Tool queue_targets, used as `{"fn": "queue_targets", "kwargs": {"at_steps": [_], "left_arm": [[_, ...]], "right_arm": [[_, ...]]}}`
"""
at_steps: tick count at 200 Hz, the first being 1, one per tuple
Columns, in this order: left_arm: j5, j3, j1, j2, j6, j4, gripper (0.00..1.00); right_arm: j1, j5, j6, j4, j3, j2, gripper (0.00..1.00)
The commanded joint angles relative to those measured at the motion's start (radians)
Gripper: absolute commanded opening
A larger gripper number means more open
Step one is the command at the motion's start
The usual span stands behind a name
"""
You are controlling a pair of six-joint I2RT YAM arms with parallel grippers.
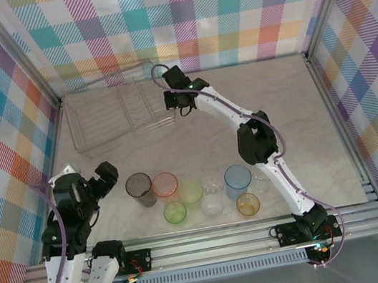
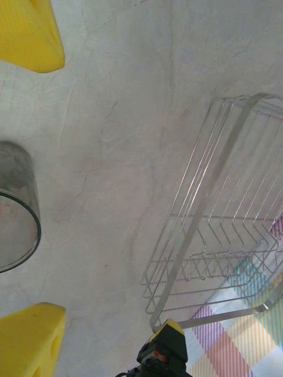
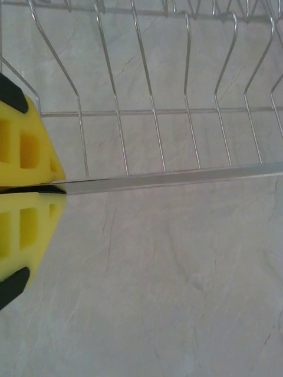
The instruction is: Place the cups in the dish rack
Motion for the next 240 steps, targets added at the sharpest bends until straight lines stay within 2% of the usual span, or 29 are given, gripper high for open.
{"fn": "queue_targets", "kwargs": {"at_steps": [1, 45, 69, 104, 158, 240], "left_arm": [[-0.006, 0.026, -0.004, -0.01, -0.005, -0.043, 1.0], [-0.007, 0.027, -0.002, -0.002, -0.023, -0.081, 1.0], [0.013, 0.025, -0.004, 0.01, -0.031, -0.085, 1.0], [0.084, 0.012, -0.003, 0.039, -0.045, -0.065, 1.0], [0.191, 0.013, -0.004, 0.078, -0.013, -0.021, 1.0], [0.267, 0.043, -0.004, 0.075, 0.032, -0.068, 1.0]], "right_arm": [[-0.007, 0.051, -0.009, -0.132, -0.01, -0.06, 0.0], [-0.013, 0.181, 0.042, -0.214, -0.145, -0.163, 0.0], [-0.023, 0.233, 0.062, -0.193, -0.3, -0.269, 0.0], [-0.061, 0.247, 0.072, -0.123, -0.579, -0.456, 0.0], [-0.153, 0.2, 0.004, 0.064, -1.0, -0.738, 0.0], [-0.257, 0.083, -0.147, 0.143, -1.337, -1.0, 0.0]]}}
